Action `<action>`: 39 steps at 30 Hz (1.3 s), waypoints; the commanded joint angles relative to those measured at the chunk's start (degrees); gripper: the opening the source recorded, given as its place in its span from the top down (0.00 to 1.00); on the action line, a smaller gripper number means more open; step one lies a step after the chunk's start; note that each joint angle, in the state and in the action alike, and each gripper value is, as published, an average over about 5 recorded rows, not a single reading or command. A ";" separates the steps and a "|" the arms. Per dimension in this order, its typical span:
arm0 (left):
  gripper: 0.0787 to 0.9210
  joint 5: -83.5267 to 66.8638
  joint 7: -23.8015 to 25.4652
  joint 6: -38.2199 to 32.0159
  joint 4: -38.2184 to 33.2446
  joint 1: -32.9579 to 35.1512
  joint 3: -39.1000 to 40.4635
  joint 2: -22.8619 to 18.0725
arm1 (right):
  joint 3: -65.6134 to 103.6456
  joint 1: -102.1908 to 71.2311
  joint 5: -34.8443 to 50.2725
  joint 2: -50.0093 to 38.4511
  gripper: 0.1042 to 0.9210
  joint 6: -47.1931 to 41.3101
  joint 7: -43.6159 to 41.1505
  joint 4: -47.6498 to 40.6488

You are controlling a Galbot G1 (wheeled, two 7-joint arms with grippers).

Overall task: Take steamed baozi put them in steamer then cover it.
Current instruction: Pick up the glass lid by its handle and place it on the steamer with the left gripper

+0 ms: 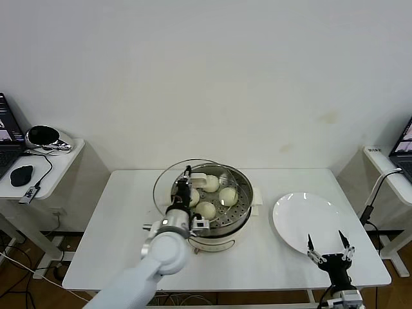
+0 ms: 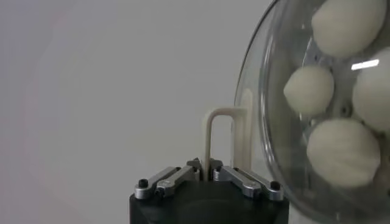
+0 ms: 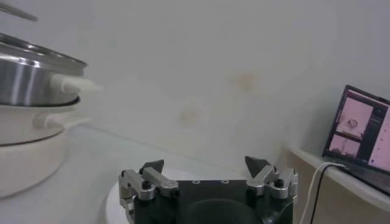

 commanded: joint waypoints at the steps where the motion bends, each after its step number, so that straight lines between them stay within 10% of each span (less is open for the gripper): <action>1: 0.92 5.43 2.02 1.38 7.22 -3.14 3.51 -6.97 | -0.25 0.21 -0.64 0.16 0.12 0.19 0.04 -0.59; 39: 0.90 5.04 -0.50 0.36 9.38 -1.80 2.98 -10.34 | -0.46 0.42 -1.02 -0.18 0.12 0.94 -0.21 -2.02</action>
